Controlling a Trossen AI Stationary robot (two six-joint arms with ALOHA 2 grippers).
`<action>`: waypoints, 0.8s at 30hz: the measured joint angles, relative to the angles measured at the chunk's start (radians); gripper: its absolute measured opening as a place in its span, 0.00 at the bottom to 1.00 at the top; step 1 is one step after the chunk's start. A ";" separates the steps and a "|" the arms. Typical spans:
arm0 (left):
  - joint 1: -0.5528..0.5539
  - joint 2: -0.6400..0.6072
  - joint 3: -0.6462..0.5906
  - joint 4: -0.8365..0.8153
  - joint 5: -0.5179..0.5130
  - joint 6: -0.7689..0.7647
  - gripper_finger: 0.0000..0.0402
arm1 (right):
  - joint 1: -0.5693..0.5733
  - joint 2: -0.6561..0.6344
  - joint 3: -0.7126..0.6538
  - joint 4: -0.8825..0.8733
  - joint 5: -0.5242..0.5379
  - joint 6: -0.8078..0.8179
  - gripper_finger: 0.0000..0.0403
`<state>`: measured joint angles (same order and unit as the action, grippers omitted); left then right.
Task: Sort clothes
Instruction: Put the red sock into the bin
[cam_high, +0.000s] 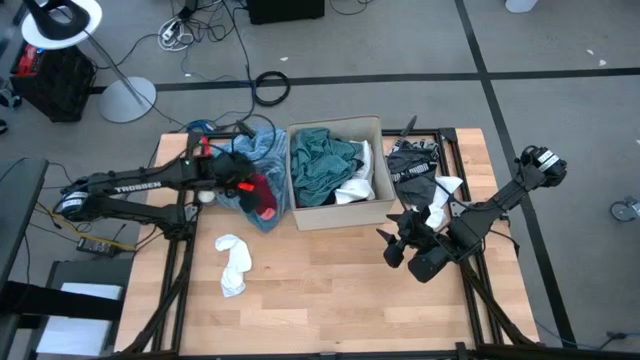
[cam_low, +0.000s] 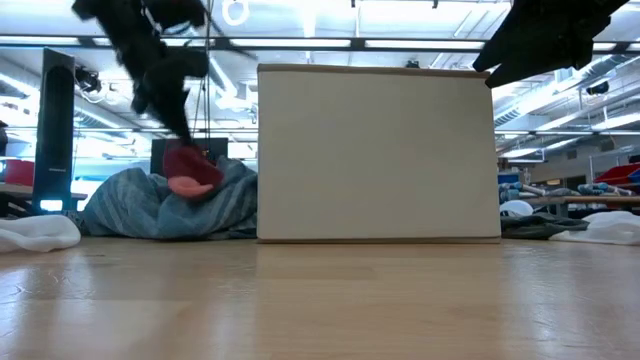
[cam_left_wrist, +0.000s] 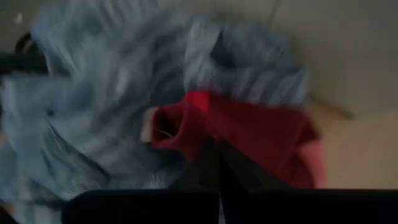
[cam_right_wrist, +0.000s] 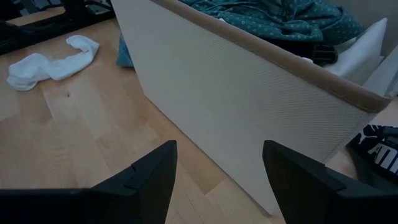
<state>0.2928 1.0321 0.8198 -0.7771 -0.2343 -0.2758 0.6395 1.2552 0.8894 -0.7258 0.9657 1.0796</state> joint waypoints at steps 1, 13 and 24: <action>0.000 0.000 0.029 -0.008 0.000 0.009 0.00 | 0.000 0.000 0.000 0.000 0.000 0.000 0.60; 0.000 0.001 0.344 0.117 0.018 0.148 0.00 | 0.000 0.000 0.000 -0.001 0.001 -0.005 0.60; 0.000 0.123 0.398 0.464 0.134 0.263 0.00 | -0.017 0.000 0.000 0.000 0.001 -0.010 0.60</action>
<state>0.2927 1.1548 1.2179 -0.3127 -0.1004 -0.0127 0.6224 1.2552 0.8895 -0.7261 0.9671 1.0695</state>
